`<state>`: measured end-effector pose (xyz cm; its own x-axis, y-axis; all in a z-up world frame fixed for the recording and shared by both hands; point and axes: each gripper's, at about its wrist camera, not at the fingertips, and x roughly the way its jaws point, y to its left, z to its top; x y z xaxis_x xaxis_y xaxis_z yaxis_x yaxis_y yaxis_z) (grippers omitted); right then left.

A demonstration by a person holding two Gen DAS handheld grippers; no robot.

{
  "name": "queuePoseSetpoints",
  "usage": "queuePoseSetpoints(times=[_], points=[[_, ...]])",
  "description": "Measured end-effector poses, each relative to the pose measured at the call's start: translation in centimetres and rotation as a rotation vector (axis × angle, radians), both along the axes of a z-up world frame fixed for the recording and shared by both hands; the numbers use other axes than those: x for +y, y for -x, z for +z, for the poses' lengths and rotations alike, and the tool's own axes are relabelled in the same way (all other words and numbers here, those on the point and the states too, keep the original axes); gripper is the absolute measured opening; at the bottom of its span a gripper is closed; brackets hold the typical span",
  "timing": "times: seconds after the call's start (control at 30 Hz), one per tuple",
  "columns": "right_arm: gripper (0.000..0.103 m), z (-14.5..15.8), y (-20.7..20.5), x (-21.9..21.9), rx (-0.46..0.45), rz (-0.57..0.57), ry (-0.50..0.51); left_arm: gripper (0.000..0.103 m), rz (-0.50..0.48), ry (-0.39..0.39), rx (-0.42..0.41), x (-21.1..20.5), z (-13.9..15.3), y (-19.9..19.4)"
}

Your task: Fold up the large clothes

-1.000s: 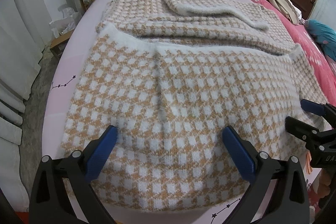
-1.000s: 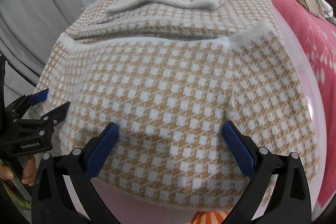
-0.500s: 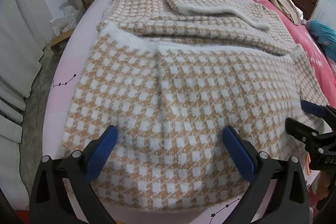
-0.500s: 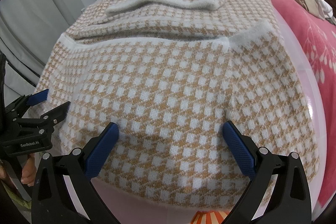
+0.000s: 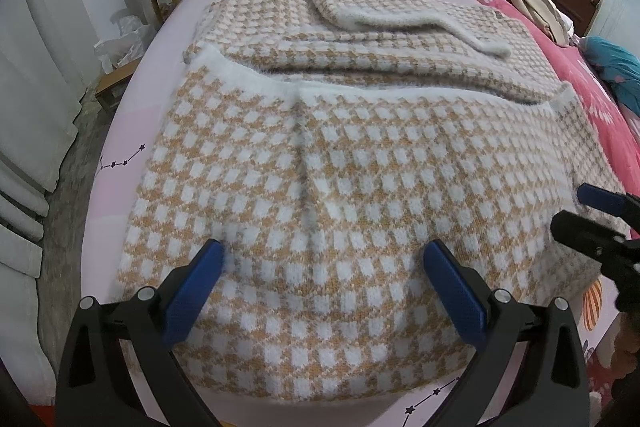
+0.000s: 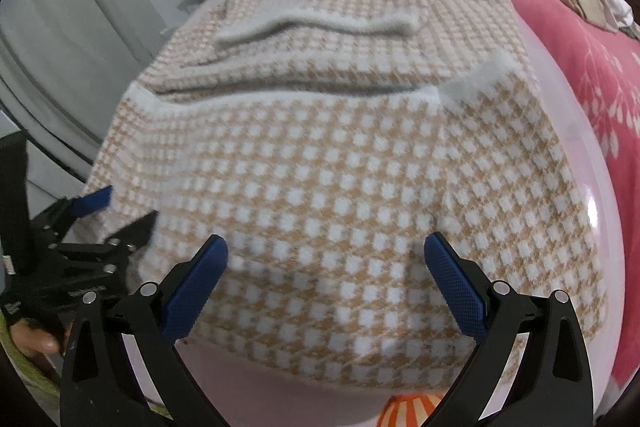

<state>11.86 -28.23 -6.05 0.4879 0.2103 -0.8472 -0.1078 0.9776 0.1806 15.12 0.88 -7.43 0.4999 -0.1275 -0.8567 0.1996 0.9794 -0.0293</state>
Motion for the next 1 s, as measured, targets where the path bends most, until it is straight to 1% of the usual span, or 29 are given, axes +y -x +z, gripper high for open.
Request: queuePoseSetpoints(times=[0.07, 0.2, 0.27, 0.37, 0.47, 0.53, 0.6, 0.63, 0.67, 0.7, 0.77, 0.8, 0.87, 0.97, 1.0], points=[[0.095, 0.1, -0.1, 0.2, -0.005, 0.016, 0.004, 0.099, -0.001, 0.001, -0.003, -0.1, 0.0, 0.1], [0.095, -0.8, -0.3, 1.2, 0.019, 0.029, 0.022, 0.099, -0.008, 0.013, -0.007, 0.0, 0.1, 0.2], [0.095, -0.8, -0.4, 1.0, 0.012, 0.032, 0.028, 0.099, -0.015, 0.033, -0.023, 0.5, 0.6, 0.3], [0.095, -0.8, -0.4, 0.7, 0.013, 0.038, 0.022, 0.099, 0.0, 0.078, -0.115, 1.9, 2.0, 1.1], [0.095, -0.9, -0.5, 0.4, 0.006, 0.041, 0.025, 0.099, 0.029, 0.088, -0.197, 3.8, 3.3, 1.7], [0.095, -1.0, -0.3, 0.4, 0.004, 0.042, 0.024, 0.098, 0.062, 0.087, -0.225, 5.3, 3.8, 1.6], [0.095, -1.0, 0.2, 0.5, 0.004, 0.044, 0.024, 0.097, 0.086, 0.098, -0.235, 6.8, 3.9, 1.4], [0.095, -1.0, 0.7, 1.4, 0.005, 0.041, 0.025, 0.094, 0.091, 0.102, -0.235, 7.1, 4.0, 1.3], [0.095, -1.1, 0.8, 1.6, 0.006, 0.036, 0.026, 0.09, 0.093, 0.11, -0.235, 7.6, 3.9, 1.0], [0.095, -1.2, 0.9, 2.0, 0.007, 0.035, 0.027, 0.088, 0.093, 0.117, -0.231, 7.9, 3.9, 0.7], [0.095, -1.2, 0.9, 2.1, 0.008, 0.034, 0.029, 0.076, 0.087, 0.138, -0.221, 8.4, 3.6, 0.0], [0.095, -1.2, 0.8, 2.2, 0.008, 0.034, 0.03, 0.073, 0.084, 0.154, -0.21, 8.6, 3.4, -0.4], [0.095, -1.1, 0.8, 2.3, 0.008, 0.036, 0.032, 0.06, 0.085, 0.168, -0.194, 8.9, 2.9, -1.0], [0.095, -1.2, 0.6, 2.5, 0.014, 0.034, 0.036, 0.05, 0.097, 0.169, -0.18, 9.0, 2.5, -2.4], [0.095, -1.2, 0.4, 2.6, 0.016, 0.034, 0.037, 0.048, 0.102, 0.168, -0.176, 9.1, 2.5, -2.8]])
